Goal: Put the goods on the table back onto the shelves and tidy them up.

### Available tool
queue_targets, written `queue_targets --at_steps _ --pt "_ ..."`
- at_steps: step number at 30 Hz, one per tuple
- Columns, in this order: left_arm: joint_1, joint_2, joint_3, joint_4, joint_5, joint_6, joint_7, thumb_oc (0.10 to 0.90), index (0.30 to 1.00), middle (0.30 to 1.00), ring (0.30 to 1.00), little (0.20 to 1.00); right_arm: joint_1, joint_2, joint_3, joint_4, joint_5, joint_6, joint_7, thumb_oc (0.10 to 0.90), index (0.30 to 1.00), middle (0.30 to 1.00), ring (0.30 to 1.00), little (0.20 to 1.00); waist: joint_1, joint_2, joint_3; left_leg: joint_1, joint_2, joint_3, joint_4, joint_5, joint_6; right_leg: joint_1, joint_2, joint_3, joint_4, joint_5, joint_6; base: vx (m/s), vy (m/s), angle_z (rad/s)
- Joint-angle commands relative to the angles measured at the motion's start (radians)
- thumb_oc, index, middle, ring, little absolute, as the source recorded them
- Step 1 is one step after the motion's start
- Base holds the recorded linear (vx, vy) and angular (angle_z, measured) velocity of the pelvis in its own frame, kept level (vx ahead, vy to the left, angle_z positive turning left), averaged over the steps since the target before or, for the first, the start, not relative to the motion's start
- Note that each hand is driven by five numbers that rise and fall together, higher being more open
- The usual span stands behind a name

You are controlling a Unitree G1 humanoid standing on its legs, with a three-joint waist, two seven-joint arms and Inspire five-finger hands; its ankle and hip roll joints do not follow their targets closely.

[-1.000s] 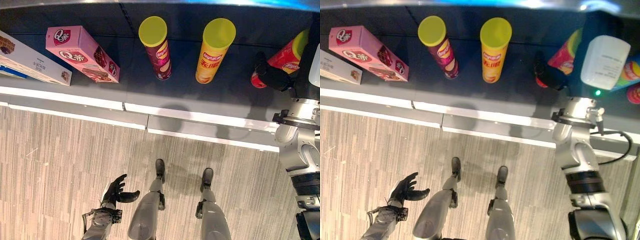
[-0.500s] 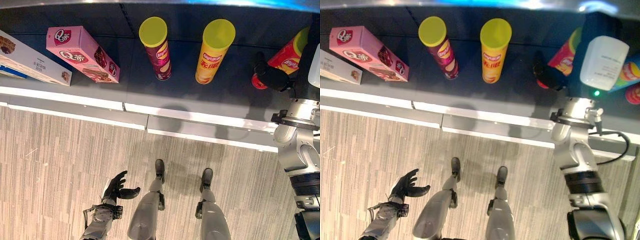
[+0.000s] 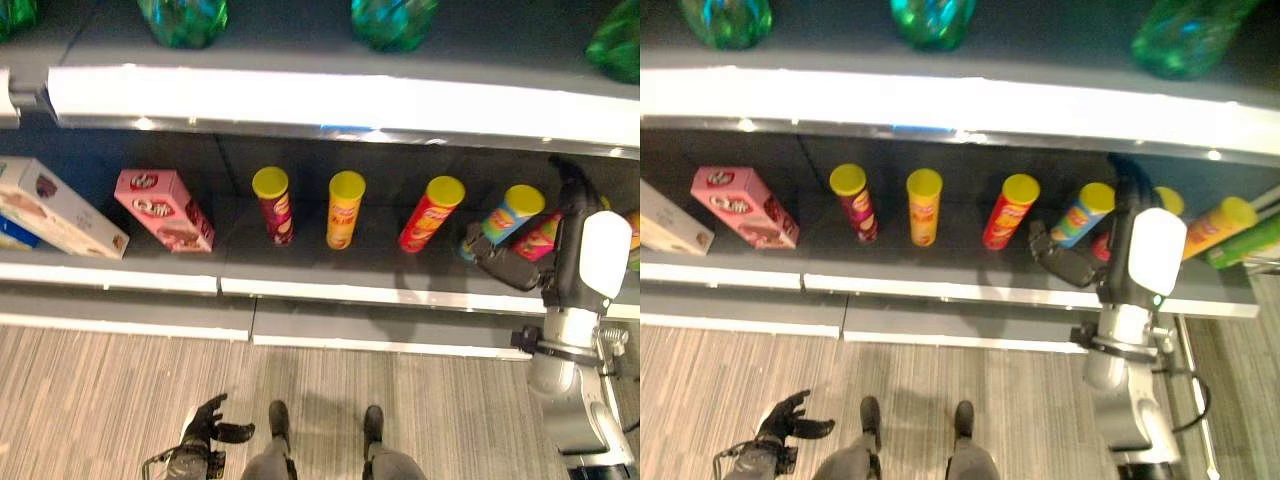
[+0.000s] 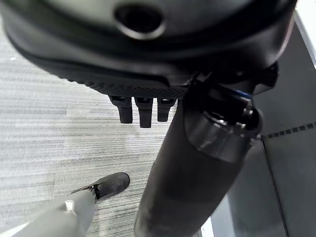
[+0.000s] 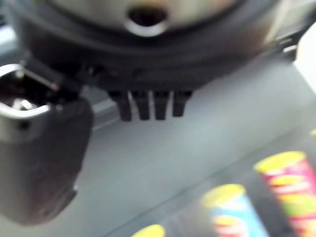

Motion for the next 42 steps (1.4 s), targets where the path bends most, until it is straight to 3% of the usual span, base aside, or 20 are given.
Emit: queue_targets --at_steps 1,10,17,18,19,24,25,26,27,28,30,31,32,33,34,35,36,37,38,42 --pt "-0.012 0.028 -0.004 -0.009 0.032 -0.021 0.017 0.800 0.900 0.900 0.900 0.900 -0.132 -0.074 -0.129 -0.111 0.032 -0.086 -0.026 0.800 0.900 0.900 0.900 0.900 0.021 0.009 -0.039 0.057 0.083 0.007 0.008 -0.107 -0.062 -0.006 -0.059 -0.024 0.010 -0.022 0.085 0.08 0.035 -0.37" --pt "-0.003 0.028 0.019 -0.027 0.020 -0.022 0.011 0.800 0.900 0.900 0.900 0.900 -0.025 0.007 -0.264 -0.108 0.167 -0.102 -0.012 0.800 0.900 0.900 0.900 0.900 -0.046 -0.010 -0.042 0.092 0.057 0.054 0.008 -0.142 -0.022 -0.038 -0.066 0.054 0.019 0.005 0.103 0.02 0.109 -0.22" --pt "-0.039 0.068 0.031 -0.048 0.000 -0.024 0.012 0.800 0.900 0.900 0.900 0.900 0.004 0.085 -0.298 -0.096 0.200 -0.108 -0.023 0.800 0.900 0.900 0.900 0.900 -0.086 -0.033 0.021 0.082 0.066 0.140 0.008 -0.144 0.000 -0.171 -0.055 0.149 0.133 0.065 0.138 -0.10 0.033 -0.63" --pt "-0.034 0.091 0.044 -0.070 -0.018 -0.025 0.014 0.800 0.900 0.900 0.900 0.900 -0.008 0.066 -0.301 -0.092 0.188 -0.102 -0.038 0.800 0.900 0.900 0.900 0.900 -0.060 -0.027 0.026 0.080 0.120 0.178 0.016 -0.128 -0.017 -0.152 -0.126 0.042 0.127 0.076 0.123 -0.07 -0.194 -0.96" --pt "-0.034 0.091 0.043 -0.070 -0.018 -0.025 0.014 0.800 0.900 0.900 0.900 0.900 -0.007 0.066 -0.301 -0.092 0.188 -0.102 -0.038 0.800 0.900 0.900 0.900 0.900 -0.060 -0.025 0.027 0.083 0.122 0.177 0.018 -0.133 -0.018 -0.148 -0.124 0.041 0.128 0.072 0.124 -0.09 -0.283 -0.98" --pt "-0.014 0.110 0.072 -0.076 -0.049 -0.018 0.008 0.800 0.900 0.900 0.900 0.900 -0.054 -0.029 -0.301 -0.066 0.159 -0.079 -0.057 0.800 0.900 0.900 0.900 0.900 0.025 -0.057 -0.001 0.093 0.234 0.267 0.057 -0.111 -0.093 -0.090 -0.236 -0.212 0.099 0.104 0.139 -0.02 -0.371 -0.77" --pt "-0.002 0.110 0.087 -0.067 -0.047 -0.017 -0.001 0.800 0.900 0.900 0.900 0.900 -0.062 -0.073 -0.304 -0.050 0.157 -0.074 -0.052 0.800 0.900 0.900 0.900 0.900 0.053 -0.079 -0.022 0.094 0.278 0.296 0.077 -0.086 -0.125 -0.048 -0.226 -0.288 0.072 0.061 0.139 0.12 -0.658 -1.16" --pt "0.004 0.107 0.098 -0.057 -0.051 -0.014 -0.005 0.800 0.900 0.900 0.900 0.900 -0.051 -0.085 -0.320 -0.050 0.158 -0.073 -0.046 0.800 0.900 0.900 0.900 0.900 0.053 -0.087 -0.028 0.087 0.310 0.303 0.092 -0.060 -0.142 -0.036 -0.201 -0.286 0.068 0.037 0.139 0.14 -0.760 -0.97" --pt "0.009 0.103 0.105 -0.050 -0.063 -0.010 -0.008 0.800 0.900 0.900 0.900 0.900 -0.032 -0.097 -0.349 -0.051 0.169 -0.078 -0.045 0.800 0.900 0.900 0.900 0.900 0.048 -0.079 -0.036 0.087 0.365 0.301 0.109 -0.020 -0.171 -0.026 -0.158 -0.278 0.071 -0.002 0.132 0.16 -0.761 -0.65" --pt "0.009 0.090 0.106 -0.067 -0.097 -0.007 -0.010 0.800 0.900 0.900 0.900 0.900 0.004 -0.123 -0.398 -0.073 0.169 -0.080 -0.049 0.800 0.900 0.900 0.900 0.900 0.034 -0.060 -0.036 0.075 0.432 0.291 0.145 0.060 -0.185 0.005 -0.086 -0.278 0.071 -0.061 0.088 0.16 -0.762 -0.39" --pt "0.012 0.077 0.091 -0.080 -0.078 -0.004 -0.025 0.800 0.900 0.900 0.900 0.900 0.016 -0.148 -0.441 -0.076 0.166 -0.081 -0.066 0.800 0.900 0.900 0.900 0.900 0.011 -0.042 -0.037 0.064 0.477 0.306 0.199 0.139 -0.186 0.047 -0.017 -0.276 0.031 -0.092 0.048 0.10 -0.606 0.03" --pt "0.027 0.074 0.094 -0.113 -0.087 -0.010 -0.030 0.800 0.900 0.900 0.900 0.900 -0.022 -0.179 -0.400 -0.065 0.178 -0.083 -0.050 0.800 0.900 0.900 0.900 0.900 0.045 -0.056 -0.013 -0.007 0.345 0.144 0.314 0.008 -0.091 0.038 0.016 -0.218 0.047 -0.121 -0.004 0.12 -0.408 -0.01" --pt "0.027 0.074 0.096 -0.113 -0.087 -0.010 -0.030 0.800 0.900 0.900 0.900 0.900 -0.025 -0.179 -0.397 -0.063 0.178 -0.084 -0.050 0.800 0.900 0.900 0.900 0.900 0.039 -0.056 -0.019 -0.010 0.343 0.125 0.325 -0.015 -0.100 0.044 0.016 -0.206 0.046 -0.136 0.005 0.06 -0.418 -0.91" --pt "0.031 0.067 0.097 -0.112 -0.094 -0.014 -0.030 0.800 0.900 0.900 0.900 0.900 -0.048 -0.190 -0.378 -0.053 0.182 -0.088 -0.048 0.800 0.900 0.900 0.900 0.900 0.057 -0.076 -0.007 -0.037 0.252 0.058 0.338 -0.101 -0.046 0.038 0.017 -0.187 0.054 -0.126 -0.009 0.16 -0.276 -1.53" --pt "0.046 0.050 0.083 -0.097 -0.086 -0.016 -0.039 0.800 0.900 0.900 0.900 0.900 -0.102 -0.196 -0.353 -0.032 0.195 -0.095 -0.036 0.800 0.900 0.900 0.900 0.900 0.094 -0.074 -0.005 -0.048 0.074 -0.063 0.303 -0.183 -0.001 0.052 0.060 -0.115 0.048 -0.123 -0.017 0.08 -0.281 -1.68" --pt "0.045 0.050 0.083 -0.097 -0.086 -0.016 -0.039 0.800 0.900 0.900 0.900 0.900 -0.103 -0.196 -0.354 -0.032 0.196 -0.094 -0.036 0.800 0.900 0.900 0.900 0.900 0.094 -0.076 -0.005 -0.049 0.070 -0.062 0.298 -0.176 0.001 0.049 0.056 -0.115 0.047 -0.120 -0.016 0.20 -0.208 -1.52" --pt "0.042 0.037 0.072 -0.065 -0.076 -0.015 -0.047 0.800 0.900 0.900 0.900 0.900 -0.119 -0.193 -0.346 -0.030 0.196 -0.095 -0.036 0.800 0.900 0.900 0.900 0.900 0.111 -0.061 -0.011 -0.079 -0.011 -0.104 0.245 -0.149 0.014 0.056 0.081 -0.088 0.041 -0.120 -0.018 0.08 -0.046 -1.49" --pt "0.041 0.037 0.072 -0.064 -0.076 -0.016 -0.047 0.800 0.900 0.900 0.900 0.900 -0.119 -0.193 -0.346 -0.030 0.196 -0.095 -0.035 0.800 0.900 0.900 0.900 0.900 0.110 -0.062 -0.013 -0.078 -0.013 -0.103 0.240 -0.147 0.015 0.055 0.079 -0.087 0.040 -0.120 -0.017 0.21 -0.089 -1.00" --pt "0.044 0.024 0.056 -0.039 -0.057 -0.015 -0.054 0.800 0.900 0.900 0.900 0.900 -0.135 -0.187 -0.333 -0.032 0.195 -0.094 -0.038 0.800 0.900 0.900 0.900 0.900 0.123 -0.040 -0.015 -0.125 -0.069 -0.117 0.183 -0.089 0.020 0.074 0.111 -0.064 0.033 -0.124 -0.019 0.18 -0.070 -0.63" --pt "0.034 0.015 0.050 -0.031 -0.052 -0.017 -0.050 0.800 0.900 0.900 0.900 0.900 -0.168 -0.191 -0.296 -0.016 0.192 -0.081 -0.049 0.800 0.900 0.900 0.900 0.900 0.171 -0.009 0.008 -0.216 -0.113 -0.082 0.089 0.021 -0.015 0.131 0.171 -0.001 0.035 -0.163 -0.034 0.26 -0.065 -0.64"
